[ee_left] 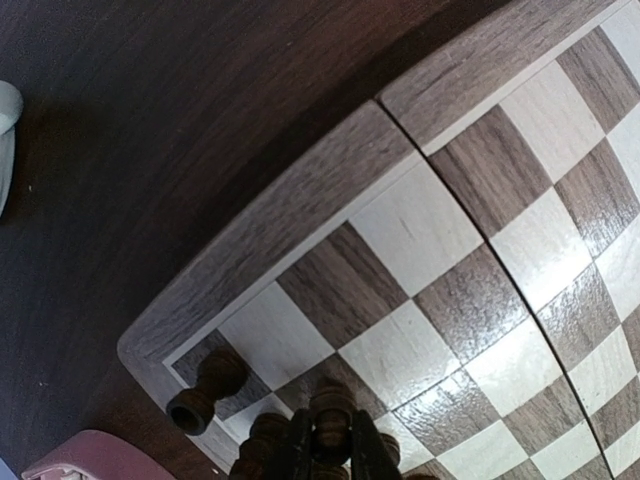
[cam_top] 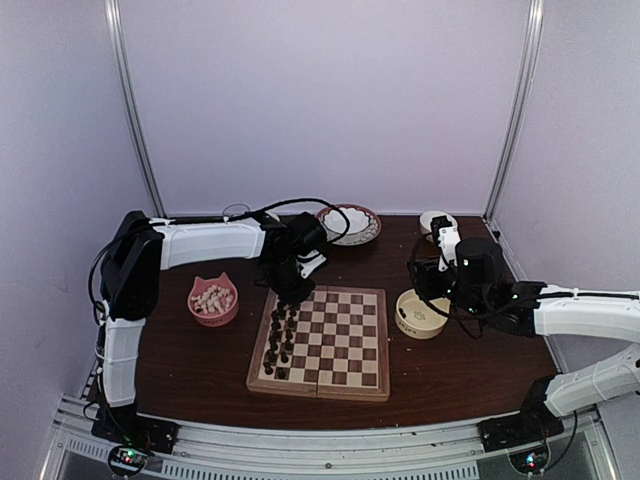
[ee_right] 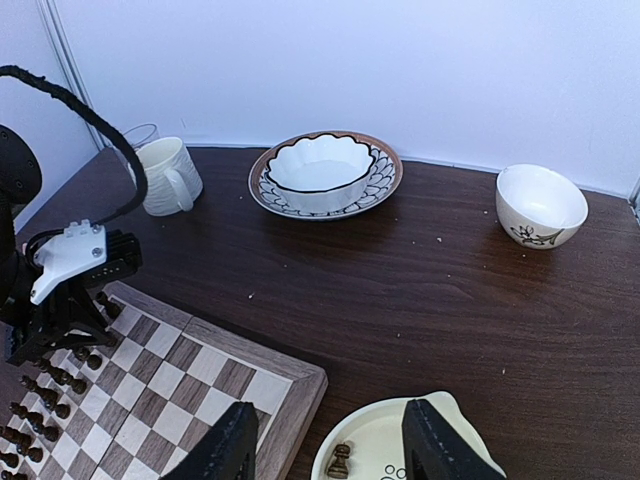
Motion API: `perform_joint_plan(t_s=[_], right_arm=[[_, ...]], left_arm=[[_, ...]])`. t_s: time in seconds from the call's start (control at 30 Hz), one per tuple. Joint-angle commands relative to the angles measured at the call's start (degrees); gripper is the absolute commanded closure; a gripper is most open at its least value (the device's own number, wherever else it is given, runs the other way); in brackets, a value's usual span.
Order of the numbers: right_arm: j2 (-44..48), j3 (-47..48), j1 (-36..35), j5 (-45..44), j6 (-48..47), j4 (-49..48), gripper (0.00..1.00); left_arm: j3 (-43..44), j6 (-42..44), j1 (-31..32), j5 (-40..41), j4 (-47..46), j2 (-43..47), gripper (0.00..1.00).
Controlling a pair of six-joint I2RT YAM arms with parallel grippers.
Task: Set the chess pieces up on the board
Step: Move the pawn to g7, then pick up the pawn from the storage box.
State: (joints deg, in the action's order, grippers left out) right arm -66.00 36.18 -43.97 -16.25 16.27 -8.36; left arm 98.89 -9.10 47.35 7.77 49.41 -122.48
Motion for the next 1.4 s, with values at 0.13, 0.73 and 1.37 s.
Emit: perform_joint_plan(t_s=[0.13, 0.73, 1.37], right_arm=[[0.4, 1.3, 0.2, 0.7, -0.4, 0.2, 0.47], [-0.1, 2.2, 0.2, 1.7, -0.6, 1.9, 0.47], [-16.9, 14.8, 9.2, 14.9, 2.8, 28.0, 0.57]], left_arm=[[-0.2, -0.1, -0.4, 0.4, 0.5, 1.8, 0.84], [-2.0, 0.3, -0.4, -1.6, -6.9, 6.8, 0.65], [-41.0, 0.0, 5.1, 3.3, -47.2, 40.1, 0.54]])
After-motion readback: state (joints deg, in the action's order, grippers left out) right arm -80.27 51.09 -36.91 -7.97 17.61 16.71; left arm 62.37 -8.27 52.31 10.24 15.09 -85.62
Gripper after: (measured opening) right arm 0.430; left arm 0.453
